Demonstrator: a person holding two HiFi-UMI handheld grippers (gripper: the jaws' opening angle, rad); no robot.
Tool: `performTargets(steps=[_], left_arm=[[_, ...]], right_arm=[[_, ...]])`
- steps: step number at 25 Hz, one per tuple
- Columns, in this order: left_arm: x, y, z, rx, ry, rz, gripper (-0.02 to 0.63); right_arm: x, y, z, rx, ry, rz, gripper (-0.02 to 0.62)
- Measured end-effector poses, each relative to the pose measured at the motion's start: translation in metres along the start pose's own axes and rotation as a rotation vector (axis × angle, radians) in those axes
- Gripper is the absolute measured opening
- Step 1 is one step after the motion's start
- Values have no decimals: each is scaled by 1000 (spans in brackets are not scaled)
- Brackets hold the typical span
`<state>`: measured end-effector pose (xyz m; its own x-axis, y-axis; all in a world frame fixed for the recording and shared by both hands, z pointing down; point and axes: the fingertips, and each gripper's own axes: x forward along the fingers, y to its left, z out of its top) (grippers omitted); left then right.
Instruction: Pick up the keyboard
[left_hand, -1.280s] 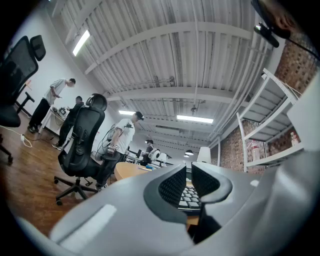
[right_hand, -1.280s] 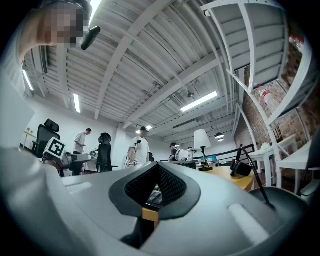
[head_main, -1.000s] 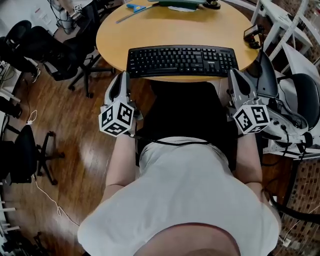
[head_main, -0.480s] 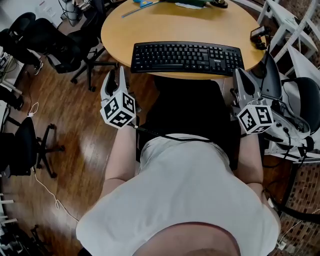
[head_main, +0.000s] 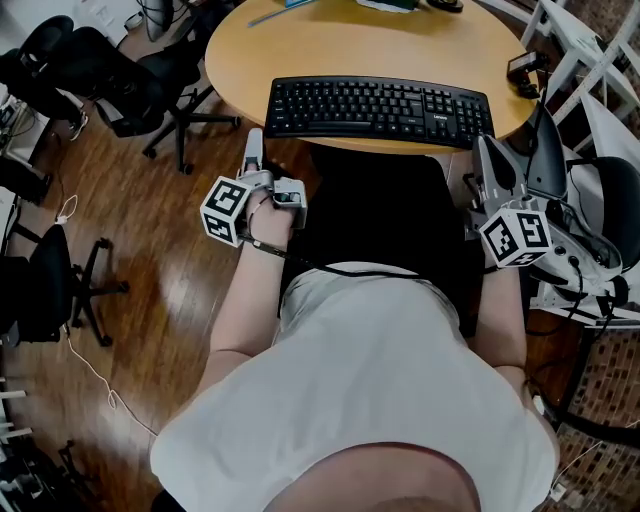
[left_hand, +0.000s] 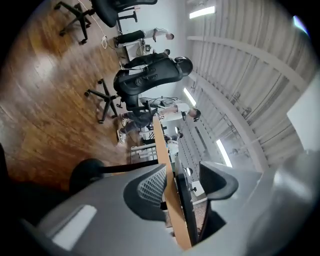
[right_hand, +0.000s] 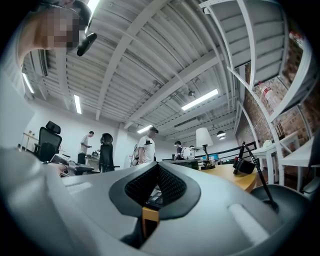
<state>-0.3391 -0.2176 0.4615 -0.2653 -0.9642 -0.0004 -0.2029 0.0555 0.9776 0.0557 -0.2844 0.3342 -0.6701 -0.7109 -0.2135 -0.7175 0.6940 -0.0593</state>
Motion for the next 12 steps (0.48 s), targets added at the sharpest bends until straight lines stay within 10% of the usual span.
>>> performTargets(steps=[12], left_arm=[[18,-6,-22,242,145,54,466]], right_arm=[[-2,-2,-2,24,-7,0,3]])
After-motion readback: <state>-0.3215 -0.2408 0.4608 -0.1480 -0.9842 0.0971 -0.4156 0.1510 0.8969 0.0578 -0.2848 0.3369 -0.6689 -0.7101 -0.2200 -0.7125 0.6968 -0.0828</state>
